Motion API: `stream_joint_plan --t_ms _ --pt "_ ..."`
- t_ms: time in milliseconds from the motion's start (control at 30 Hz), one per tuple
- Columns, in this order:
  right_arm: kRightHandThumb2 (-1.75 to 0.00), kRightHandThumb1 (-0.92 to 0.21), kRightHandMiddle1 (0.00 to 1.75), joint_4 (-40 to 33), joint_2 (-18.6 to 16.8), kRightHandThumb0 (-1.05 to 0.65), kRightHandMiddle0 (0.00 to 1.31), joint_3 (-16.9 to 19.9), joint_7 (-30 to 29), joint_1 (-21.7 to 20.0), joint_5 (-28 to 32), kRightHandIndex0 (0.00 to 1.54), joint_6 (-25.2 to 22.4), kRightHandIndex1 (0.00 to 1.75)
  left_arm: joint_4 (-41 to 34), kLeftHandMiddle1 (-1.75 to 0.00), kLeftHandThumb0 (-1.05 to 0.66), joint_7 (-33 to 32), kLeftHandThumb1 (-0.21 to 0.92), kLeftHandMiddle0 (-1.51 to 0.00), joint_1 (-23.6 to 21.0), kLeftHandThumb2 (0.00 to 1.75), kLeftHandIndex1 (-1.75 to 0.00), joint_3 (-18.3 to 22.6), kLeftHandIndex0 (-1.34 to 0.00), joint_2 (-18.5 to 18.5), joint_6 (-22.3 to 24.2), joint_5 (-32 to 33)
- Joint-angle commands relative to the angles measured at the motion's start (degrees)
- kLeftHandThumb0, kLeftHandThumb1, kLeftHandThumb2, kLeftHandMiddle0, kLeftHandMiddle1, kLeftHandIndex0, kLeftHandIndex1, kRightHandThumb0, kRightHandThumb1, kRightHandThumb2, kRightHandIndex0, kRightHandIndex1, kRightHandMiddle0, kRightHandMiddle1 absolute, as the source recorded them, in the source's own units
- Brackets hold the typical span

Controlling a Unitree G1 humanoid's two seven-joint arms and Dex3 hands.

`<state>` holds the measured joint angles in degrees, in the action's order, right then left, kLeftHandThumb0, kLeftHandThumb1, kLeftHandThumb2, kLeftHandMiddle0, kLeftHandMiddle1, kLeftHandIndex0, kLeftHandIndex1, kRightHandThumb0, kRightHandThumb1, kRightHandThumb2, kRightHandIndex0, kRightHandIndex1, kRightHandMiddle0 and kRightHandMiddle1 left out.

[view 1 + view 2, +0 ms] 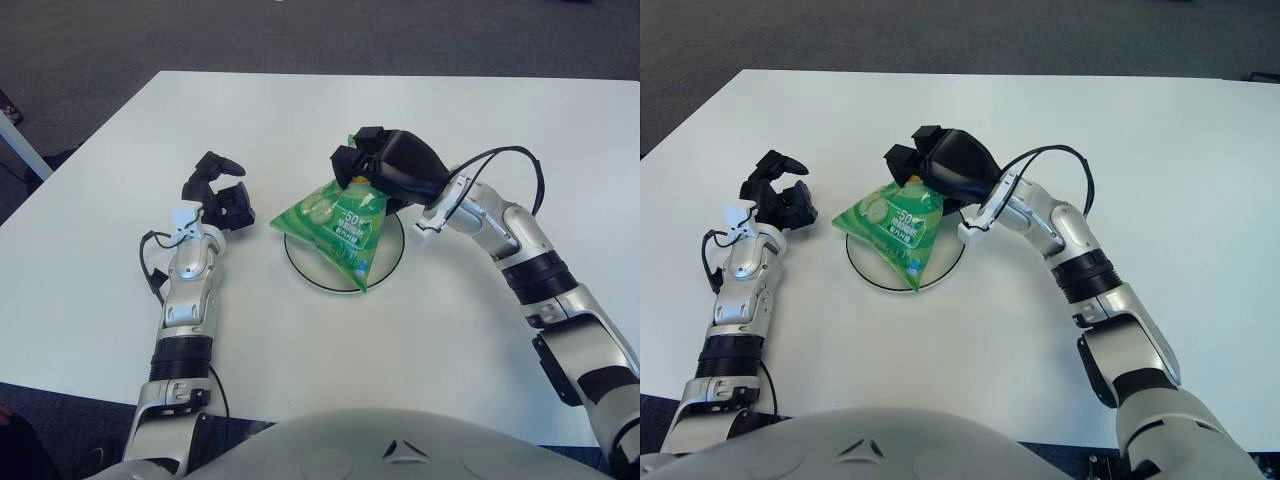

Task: Put the snack into the plate.

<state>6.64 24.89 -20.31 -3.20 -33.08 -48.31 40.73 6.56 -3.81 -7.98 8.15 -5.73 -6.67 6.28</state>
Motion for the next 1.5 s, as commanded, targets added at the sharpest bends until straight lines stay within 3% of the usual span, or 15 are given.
stream_joint_plan --t_ms 0,167,333,433,500,633,733,867,1133,1467 --pt "-1.57 -0.09 1.70 -1.73 0.76 0.00 0.58 -0.43 3.35 0.80 2.91 0.77 -0.40 1.74 3.60 -1.75 -0.50 -0.13 0.26 -1.37 5.98 1.38 -1.75 -1.12 -0.66 3.65 0.31 -0.16" --pt "-1.37 -0.22 1.54 -3.12 1.06 0.00 0.57 -0.79 10.70 2.19 10.43 0.69 -1.71 1.75 4.07 -1.75 -0.50 0.16 0.28 -1.36 5.87 1.37 -1.75 -1.17 -0.65 3.60 0.10 0.11" --pt "-1.05 -0.47 1.45 -6.30 2.15 0.00 0.50 -1.46 16.75 2.77 13.97 0.48 -2.49 1.75 4.07 -1.75 -0.49 -0.06 0.30 -1.36 5.91 1.35 -1.75 -1.26 -0.63 3.65 -0.19 -0.05" --pt "-0.91 -0.60 1.55 -6.44 2.69 0.00 0.40 -1.55 18.57 2.58 15.08 0.33 -1.70 1.75 4.26 -1.75 -0.49 -0.31 0.30 -1.36 5.66 1.34 -1.75 -1.31 -0.63 3.76 -0.20 -0.20" --pt "-0.73 -0.75 1.64 -4.42 4.26 -0.17 0.31 -2.24 19.12 0.48 14.51 0.17 2.47 1.55 4.49 -1.75 -0.49 -0.88 0.30 -1.35 5.50 1.34 -1.75 -1.47 -0.63 4.01 -0.56 -0.67" --pt "-1.02 -0.54 1.27 -1.34 6.18 -0.31 0.06 -3.00 19.54 -2.23 13.17 0.04 8.40 0.95 4.69 -1.75 -0.49 -1.94 0.29 -1.35 5.23 1.35 -1.75 -1.93 -0.64 4.37 -0.53 -1.65" --pt "-1.01 -0.56 1.03 0.67 7.35 -0.39 0.02 -3.70 21.08 -3.85 13.93 0.01 11.34 0.63 4.39 -1.75 -0.50 -2.66 0.28 -1.35 5.21 1.36 -1.75 -2.39 -0.64 4.46 0.08 -2.38" --pt "-0.92 -0.63 0.79 3.28 7.85 -0.49 0.00 -4.13 21.62 -5.41 14.28 0.00 14.44 0.33 4.36 -1.75 -0.50 -3.33 0.28 -1.34 5.10 1.37 -1.75 -2.89 -0.65 4.64 0.14 -3.11" --pt "-0.83 -0.67 0.47 7.00 7.74 -0.58 0.00 -3.83 20.61 -7.73 12.64 0.00 18.76 0.03 4.92 -1.75 -0.50 -3.36 0.28 -1.34 4.82 1.37 -1.75 -3.71 -0.65 4.50 0.21 -3.59" --pt "-0.63 -0.74 0.21 13.44 7.57 -0.76 0.00 -3.70 19.17 -11.37 12.10 0.00 25.45 0.00 5.22 -1.75 -0.49 -3.20 0.29 -1.31 4.84 1.36 -1.75 -4.22 -0.64 4.56 -0.58 -3.80"
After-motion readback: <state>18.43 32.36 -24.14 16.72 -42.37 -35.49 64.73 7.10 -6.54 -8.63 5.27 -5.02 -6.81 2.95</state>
